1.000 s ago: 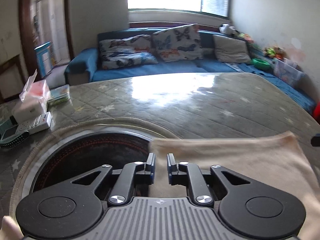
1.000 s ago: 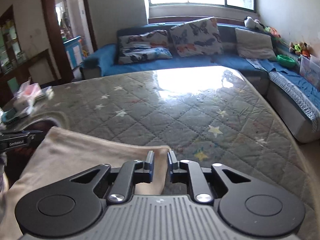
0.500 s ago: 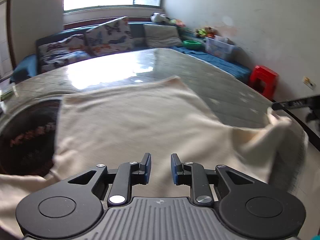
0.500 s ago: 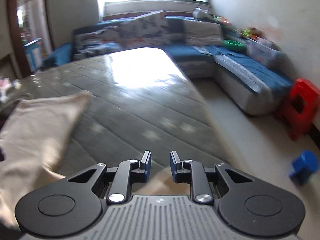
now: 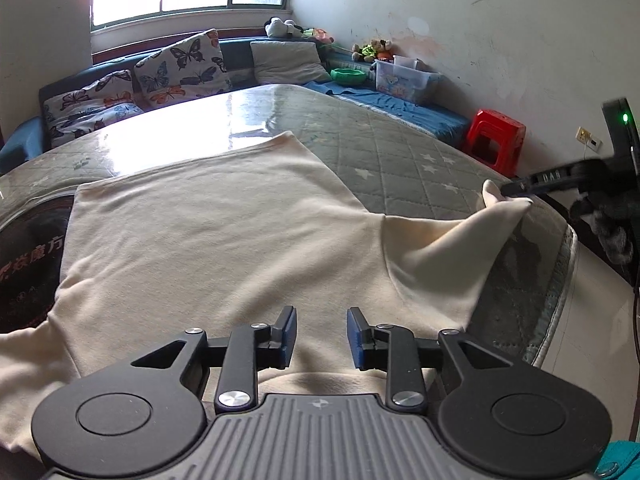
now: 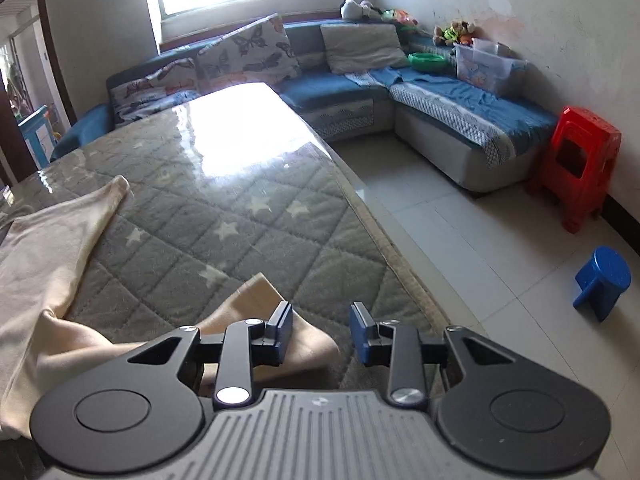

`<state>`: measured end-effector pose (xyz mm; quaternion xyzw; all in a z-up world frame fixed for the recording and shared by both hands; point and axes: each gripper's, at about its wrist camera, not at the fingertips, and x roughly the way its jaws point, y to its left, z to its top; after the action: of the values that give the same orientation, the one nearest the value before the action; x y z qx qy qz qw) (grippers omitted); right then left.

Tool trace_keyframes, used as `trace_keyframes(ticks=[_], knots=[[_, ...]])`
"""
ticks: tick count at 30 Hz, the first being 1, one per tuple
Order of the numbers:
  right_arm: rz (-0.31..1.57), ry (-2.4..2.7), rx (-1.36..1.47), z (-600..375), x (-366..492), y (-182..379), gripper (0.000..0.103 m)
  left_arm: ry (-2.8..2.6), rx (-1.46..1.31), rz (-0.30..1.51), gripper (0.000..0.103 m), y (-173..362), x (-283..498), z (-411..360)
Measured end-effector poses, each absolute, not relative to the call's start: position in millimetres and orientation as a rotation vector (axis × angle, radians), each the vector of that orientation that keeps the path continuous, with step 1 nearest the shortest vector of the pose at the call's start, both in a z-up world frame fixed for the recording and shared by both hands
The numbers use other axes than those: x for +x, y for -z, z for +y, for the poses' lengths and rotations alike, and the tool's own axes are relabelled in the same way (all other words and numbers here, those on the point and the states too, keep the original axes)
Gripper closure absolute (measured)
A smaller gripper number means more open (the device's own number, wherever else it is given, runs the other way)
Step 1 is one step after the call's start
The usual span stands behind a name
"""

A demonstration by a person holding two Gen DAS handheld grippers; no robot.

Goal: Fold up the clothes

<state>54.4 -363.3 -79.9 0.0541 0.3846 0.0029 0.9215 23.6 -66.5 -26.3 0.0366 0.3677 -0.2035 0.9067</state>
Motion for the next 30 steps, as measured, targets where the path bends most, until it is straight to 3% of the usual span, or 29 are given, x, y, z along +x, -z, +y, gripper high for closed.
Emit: trace_keyframes(ticks=[9, 11, 16, 18, 20, 25, 30], knots=[[0.806, -0.121, 0.095, -346.6, 76.1, 83.6, 0.072, 0.421, 0.076, 0.766, 0.073, 30.7, 19.1, -71.4], [0.813, -0.129, 0.092, -346.3, 76.3, 85.6, 0.089, 0.424, 0.077, 0.764, 0.071, 30.9, 19.0, -72.0], [0.701, -0.076, 0.074, -349.6, 63.1, 65.7, 0.093, 0.437, 0.091, 0.758, 0.068, 31.9, 17.8, -74.3], [0.634, -0.039, 0.088, -355.5, 61.1, 56.1, 0.089, 0.44, 0.097, 0.755, 0.066, 32.1, 16.5, -75.3], [0.635, 0.001, 0.113, -361.5, 63.0, 56.3, 0.078, 0.442, 0.103, 0.752, 0.065, 32.2, 15.3, -76.2], [0.689, 0.007, 0.11, -367.0, 55.9, 65.6, 0.077, 0.444, 0.099, 0.752, 0.065, 32.0, 14.8, -76.0], [0.752, 0.01, 0.092, -366.4, 46.8, 83.1, 0.07, 0.447, 0.105, 0.75, 0.063, 31.7, 12.9, -76.3]])
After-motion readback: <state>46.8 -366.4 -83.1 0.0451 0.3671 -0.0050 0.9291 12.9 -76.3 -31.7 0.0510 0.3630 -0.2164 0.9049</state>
